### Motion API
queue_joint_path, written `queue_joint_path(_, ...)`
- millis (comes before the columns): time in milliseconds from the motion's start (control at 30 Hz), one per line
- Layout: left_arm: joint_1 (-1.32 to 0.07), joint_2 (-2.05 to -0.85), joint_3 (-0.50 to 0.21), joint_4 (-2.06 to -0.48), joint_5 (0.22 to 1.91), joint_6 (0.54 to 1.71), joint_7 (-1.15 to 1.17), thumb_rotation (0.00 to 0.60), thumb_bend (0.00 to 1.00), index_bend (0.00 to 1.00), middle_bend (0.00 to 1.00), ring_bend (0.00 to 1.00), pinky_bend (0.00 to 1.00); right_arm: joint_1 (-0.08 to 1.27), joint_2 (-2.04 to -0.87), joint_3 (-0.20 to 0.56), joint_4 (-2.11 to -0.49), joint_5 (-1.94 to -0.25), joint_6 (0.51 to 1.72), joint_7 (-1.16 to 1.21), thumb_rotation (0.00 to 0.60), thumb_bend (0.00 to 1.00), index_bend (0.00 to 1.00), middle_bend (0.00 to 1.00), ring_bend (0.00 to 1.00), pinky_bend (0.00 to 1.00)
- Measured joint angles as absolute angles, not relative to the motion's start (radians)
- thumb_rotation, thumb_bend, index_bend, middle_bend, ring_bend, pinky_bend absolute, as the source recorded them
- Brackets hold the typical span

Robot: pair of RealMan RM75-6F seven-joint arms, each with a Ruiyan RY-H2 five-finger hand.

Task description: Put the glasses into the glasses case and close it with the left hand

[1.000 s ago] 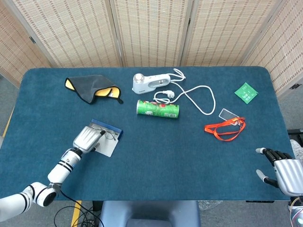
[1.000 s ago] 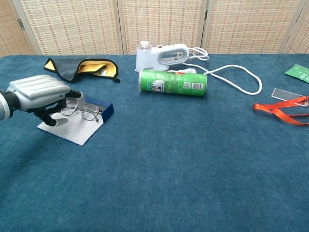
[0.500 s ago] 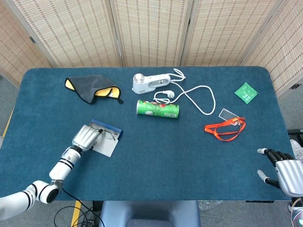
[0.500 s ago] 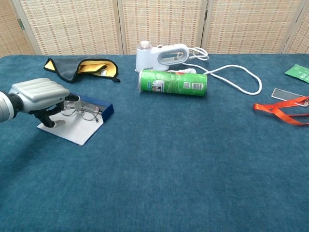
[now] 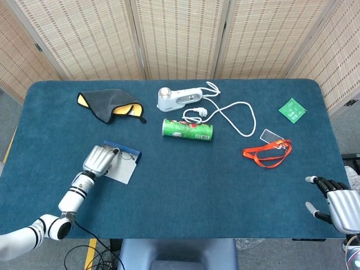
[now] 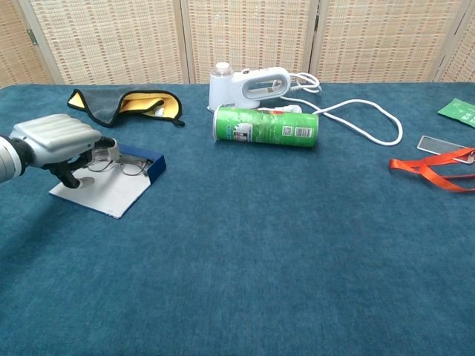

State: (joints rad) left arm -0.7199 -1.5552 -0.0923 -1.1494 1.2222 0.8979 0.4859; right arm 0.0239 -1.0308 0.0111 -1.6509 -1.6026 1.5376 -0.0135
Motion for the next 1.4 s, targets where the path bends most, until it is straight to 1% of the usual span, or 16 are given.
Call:
queue_joint_path(200,-0.695,-1.519,-0.085,-1.214,1.230,0.939,0.485,0.600,0.41,0.28,0.86,0.85,0.93,0.029,-1.032,0.012,-1.651,-1.607,1.533,-0.013,0.600,0.21,0.30,0.37,0.43,0.44)
queue_joint_path(367,-0.663,-1.485,-0.070,-1.265,1.269,0.996,0.447,0.600,0.41,0.28,0.86,0.85,0.93,0.033,-1.036,0.012,-1.649,-1.611,1.529,-0.010,0.600,0.21,0.30,0.37,0.43,0.44)
queue_joint_path(433,-0.647,-1.481,-0.060,-1.272,1.301,1.030,0.417,0.600,0.39,0.29,0.86,0.85,0.93,0.034,-1.037,0.011,-1.648,-1.613,1.529,-0.009,0.600,0.21,0.30,0.37,0.43,0.44)
queue_joint_path(533,-0.626,-1.480,-0.044,-1.274,1.348,1.069,0.367,0.600,0.33,0.32,0.86,0.85,0.93,0.036,-1.037,0.011,-1.649,-1.616,1.528,-0.010,0.600,0.21,0.30,0.37,0.43,0.44)
queue_joint_path(700,-0.603,-1.511,-0.019,-1.247,1.399,1.096,0.304,0.600,0.33,0.33,0.86,0.86,0.93,0.040,-1.040,0.010,-1.650,-1.620,1.523,-0.013,0.600,0.21,0.30,0.37,0.43,0.44)
queue_joint_path(933,-0.592,-1.554,-0.014,-1.224,1.414,1.097,0.288,0.600,0.33,0.33,0.86,0.86,0.93,0.037,-1.036,0.009,-1.655,-1.620,1.528,-0.018,0.600,0.21,0.30,0.37,0.43,0.44)
queue_joint_path(1400,-0.600,-1.589,-0.031,-1.206,1.390,1.048,0.311,0.600,0.33,0.33,0.86,0.86,0.93,0.034,-1.035,0.008,-1.651,-1.614,1.530,-0.013,0.600,0.21,0.30,0.37,0.43,0.44)
